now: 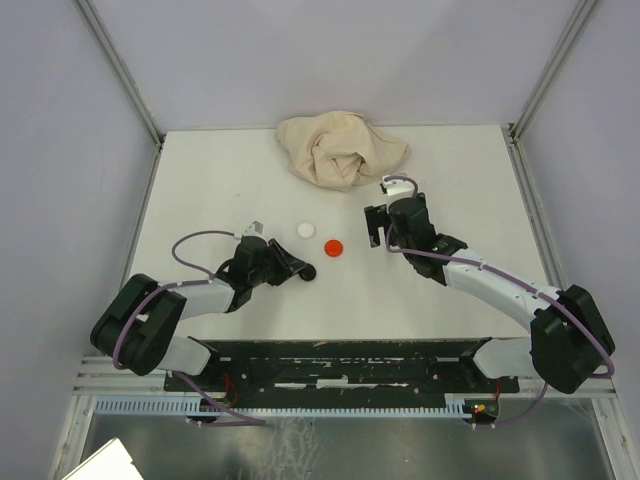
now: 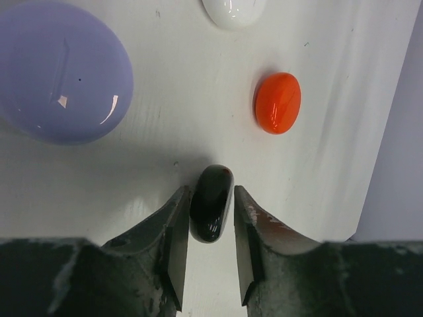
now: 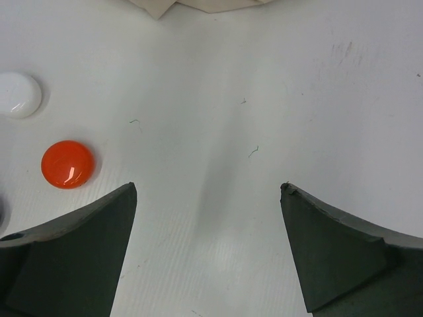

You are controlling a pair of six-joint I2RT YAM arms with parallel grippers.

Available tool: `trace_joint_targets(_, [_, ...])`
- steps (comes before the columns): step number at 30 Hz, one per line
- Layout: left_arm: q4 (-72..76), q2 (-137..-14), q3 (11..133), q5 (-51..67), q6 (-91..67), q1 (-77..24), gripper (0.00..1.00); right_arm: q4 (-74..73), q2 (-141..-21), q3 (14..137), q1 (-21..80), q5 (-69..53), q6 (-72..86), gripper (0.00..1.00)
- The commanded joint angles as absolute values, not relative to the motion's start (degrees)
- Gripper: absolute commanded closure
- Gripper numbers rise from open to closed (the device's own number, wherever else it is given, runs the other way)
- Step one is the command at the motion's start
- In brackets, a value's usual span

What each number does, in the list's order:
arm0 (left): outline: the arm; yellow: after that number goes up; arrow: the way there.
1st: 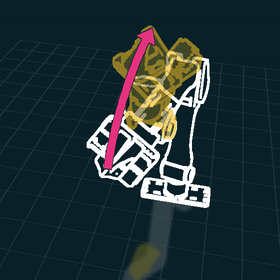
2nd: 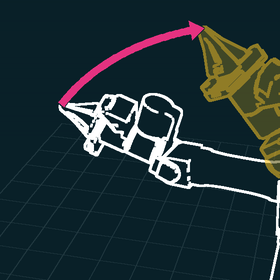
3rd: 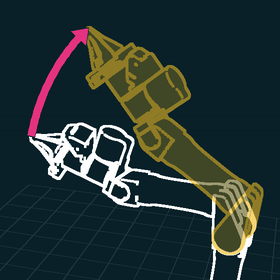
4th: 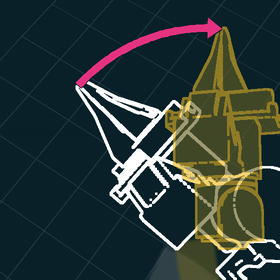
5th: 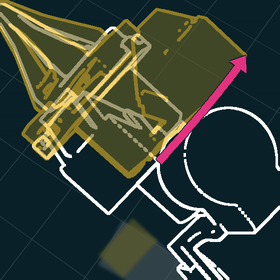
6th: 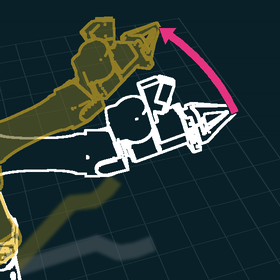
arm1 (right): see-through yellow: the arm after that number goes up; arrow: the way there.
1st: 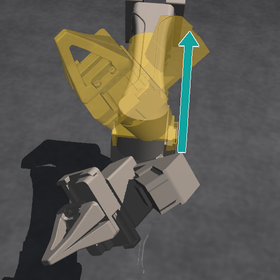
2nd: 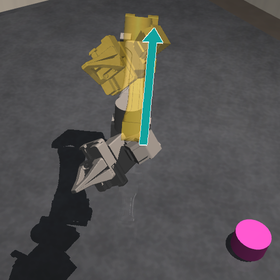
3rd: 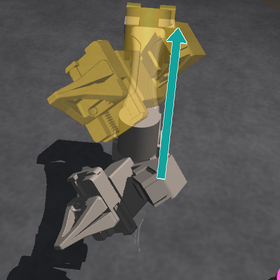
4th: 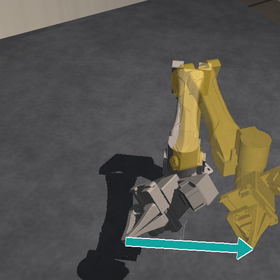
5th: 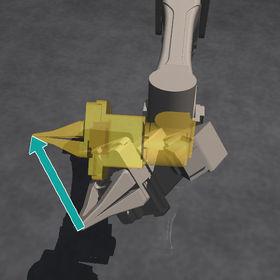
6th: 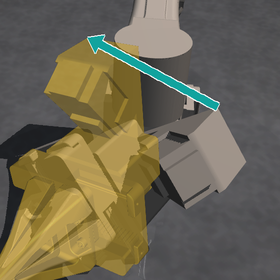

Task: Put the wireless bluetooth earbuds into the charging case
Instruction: Place the charging case at the center of the board, then reset both arms

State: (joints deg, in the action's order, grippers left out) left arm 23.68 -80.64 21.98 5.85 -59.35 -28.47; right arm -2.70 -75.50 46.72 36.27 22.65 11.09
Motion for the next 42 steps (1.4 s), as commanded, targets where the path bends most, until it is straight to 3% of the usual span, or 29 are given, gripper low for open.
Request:
trace_joint_targets(1, [23.35, -79.8, 21.7, 3.77, -55.71, -28.77, 0.57, -2.07, -75.2, 49.47, 35.82, 21.81, 12.21, 0.02])
trace_joint_targets(8, [14.88, -73.25, 21.98, -0.34, -55.43, -28.8, 0.47, -2.19, -74.81, 49.52, 35.5, 21.48, 12.63, 0.02])
trace_joint_targets(13, [1.84, -62.41, 25.66, -11.47, -54.77, -28.76, 0.4, -2.56, -73.08, 49.58, 34.01, 22.8, 16.57, 0.01])
trace_joint_targets(19, [-6.72, -52.15, 30.36, -31.54, -51.95, -25.95, 0.14, -9.42, -73.9, 53.87, 30.98, 30.23, 21.75, 0.0])
trace_joint_targets(34, [6.78, -70.26, 40.3, -10.9, -48.16, 3.2, 0.13, -32.81, -76.68, 65.53, 30.44, 57.04, 42.82, 0.01])
trace_joint_targets(42, [7.92, -69.72, 40.56, -6.44, -47.51, 7.77, 0.13, -39.16, -77.2, 66.47, 30.37, 61.86, 49.19, 0.01])
